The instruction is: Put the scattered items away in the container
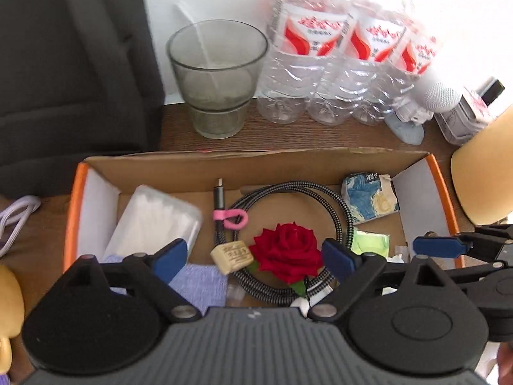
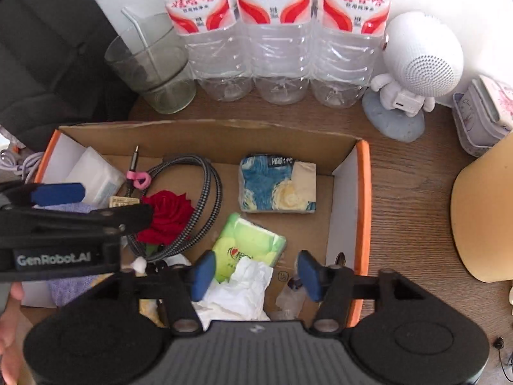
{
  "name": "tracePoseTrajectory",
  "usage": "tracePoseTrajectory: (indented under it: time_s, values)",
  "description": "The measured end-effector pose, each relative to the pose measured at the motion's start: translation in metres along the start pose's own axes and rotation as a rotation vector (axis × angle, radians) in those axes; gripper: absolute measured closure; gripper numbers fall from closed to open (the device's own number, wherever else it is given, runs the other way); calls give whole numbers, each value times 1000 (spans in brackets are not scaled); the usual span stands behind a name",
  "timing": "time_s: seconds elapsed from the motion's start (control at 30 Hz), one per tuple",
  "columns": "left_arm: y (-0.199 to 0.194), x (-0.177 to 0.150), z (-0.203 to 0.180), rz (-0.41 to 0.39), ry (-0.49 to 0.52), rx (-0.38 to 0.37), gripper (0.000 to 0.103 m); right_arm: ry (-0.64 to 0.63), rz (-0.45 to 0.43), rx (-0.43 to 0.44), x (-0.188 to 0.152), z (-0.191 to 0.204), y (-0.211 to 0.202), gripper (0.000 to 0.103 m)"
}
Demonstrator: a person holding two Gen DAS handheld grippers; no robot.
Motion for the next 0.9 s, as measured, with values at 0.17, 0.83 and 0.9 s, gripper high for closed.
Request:
tracePoseTrajectory:
  time_s: [0.17,0.83,0.9]
  values:
    - [-38,-1,12,-9,-13,15,0,-9,-16,-20,-3,9,-29,24]
    - [-156,-92,62,-364,-72,116,0,93,-332,-111,-70,66,-116,8]
    - [-161,-109,61,-480,-50,115,0,85,-429,-134,-85,72,-118,8]
Point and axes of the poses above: each gripper's, at about its wrist camera, not at the fingertips, and y roughly the way its jaws point, z to its left, x to its top, the point moved 5 cm from there along y, roughly the way its jaws point, and after that the axes turned 14 degrees about -y, right-handed, at the moved point
